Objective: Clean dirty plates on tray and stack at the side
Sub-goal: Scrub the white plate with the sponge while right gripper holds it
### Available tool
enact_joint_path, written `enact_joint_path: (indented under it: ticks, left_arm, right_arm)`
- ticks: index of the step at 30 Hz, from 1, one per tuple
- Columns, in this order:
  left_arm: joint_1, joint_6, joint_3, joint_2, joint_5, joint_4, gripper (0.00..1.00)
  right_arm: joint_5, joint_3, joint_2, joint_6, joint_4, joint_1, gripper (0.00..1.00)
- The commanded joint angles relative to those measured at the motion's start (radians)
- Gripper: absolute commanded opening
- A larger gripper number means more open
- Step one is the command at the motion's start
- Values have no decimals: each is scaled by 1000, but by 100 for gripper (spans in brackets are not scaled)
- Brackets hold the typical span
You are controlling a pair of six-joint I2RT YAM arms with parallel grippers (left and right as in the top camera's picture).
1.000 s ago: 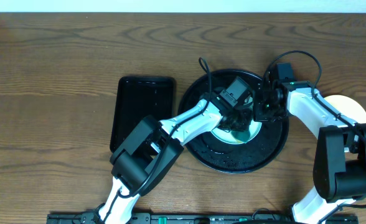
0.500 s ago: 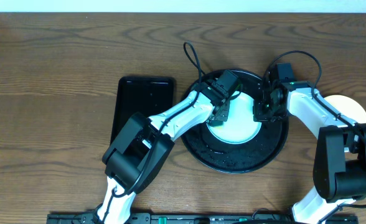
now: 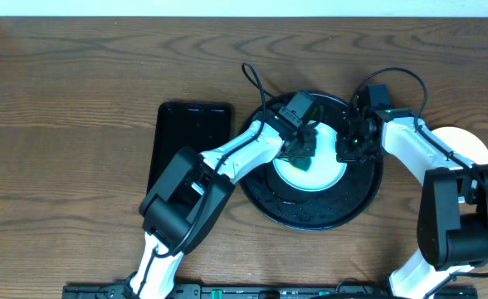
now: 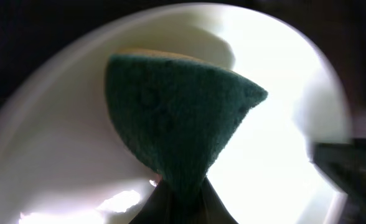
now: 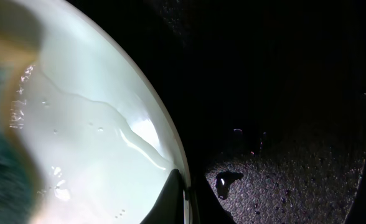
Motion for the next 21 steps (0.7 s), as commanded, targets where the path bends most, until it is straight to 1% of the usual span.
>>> enact_joint_path:
  ticks: [1,5,9,13,16,18,20,21]
  left_arm:
    - [-63,-53,-22,55,243,17,8]
    - [-94,-38,-22,55,262,5,8]
    - [-72,2,-22,55,235,-35,8]
    - [-6,11,-22,55,26,-101,8]
    - [36,65,-22,55,-153,-129,8]
    - [56,142,-22,54,-279,-134,8]
    - [62,164,-21,51,-378,-149,8]
    - [62,164,-20,50,-451,-164,8]
  right_arm:
    - [22,-11,34,6,-3,12,1]
    - [22,-11,34,7,-3,12,1]
    - [22,-11,34,7,-6,12,1]
    - [22,-11,34,7,-5,12,1]
    - [22,-11,34,6,-5,12,1]
    - [22,-11,34,3,-3,12,1]
    - [22,-11,34,3,-3,12,1]
    - [22,-11,34,2,-3,12,1]
